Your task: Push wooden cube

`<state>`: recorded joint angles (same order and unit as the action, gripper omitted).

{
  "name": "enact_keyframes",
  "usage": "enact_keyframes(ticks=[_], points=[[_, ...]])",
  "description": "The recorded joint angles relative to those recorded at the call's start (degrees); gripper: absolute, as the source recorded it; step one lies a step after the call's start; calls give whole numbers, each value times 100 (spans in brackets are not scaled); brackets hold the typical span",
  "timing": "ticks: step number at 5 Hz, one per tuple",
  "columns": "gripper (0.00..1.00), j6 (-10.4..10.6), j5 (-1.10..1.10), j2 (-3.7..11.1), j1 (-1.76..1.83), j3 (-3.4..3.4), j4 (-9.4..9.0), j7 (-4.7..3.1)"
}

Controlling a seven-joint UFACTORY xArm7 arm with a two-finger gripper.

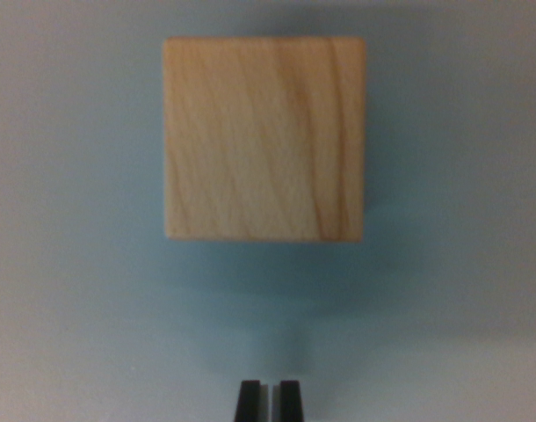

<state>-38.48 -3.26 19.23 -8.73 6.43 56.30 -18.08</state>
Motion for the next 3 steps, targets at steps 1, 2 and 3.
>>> enact_keyframes(ticks=[1,2,3], points=[[100,0,0,0,0,0,0,0],[100,0,0,0,0,0,0,0],[100,-15,0,23,0,-2,38,4]])
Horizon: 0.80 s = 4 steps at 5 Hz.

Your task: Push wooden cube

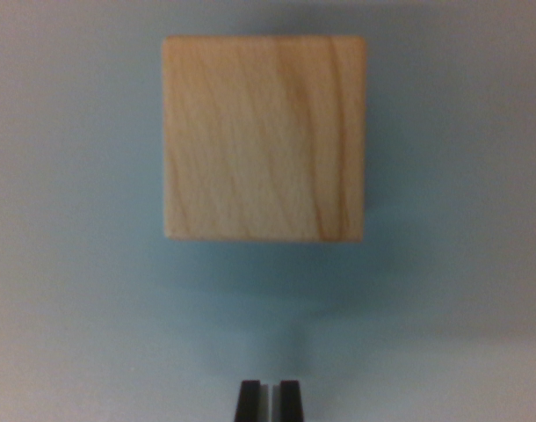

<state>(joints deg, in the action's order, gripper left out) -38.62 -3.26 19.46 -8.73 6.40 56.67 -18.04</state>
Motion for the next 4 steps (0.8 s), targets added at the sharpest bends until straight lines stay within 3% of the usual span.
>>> enact_keyframes(ticks=[3,4], points=[[100,-35,-1,54,1,-5,90,9],[100,-85,-2,131,3,-12,215,21]])
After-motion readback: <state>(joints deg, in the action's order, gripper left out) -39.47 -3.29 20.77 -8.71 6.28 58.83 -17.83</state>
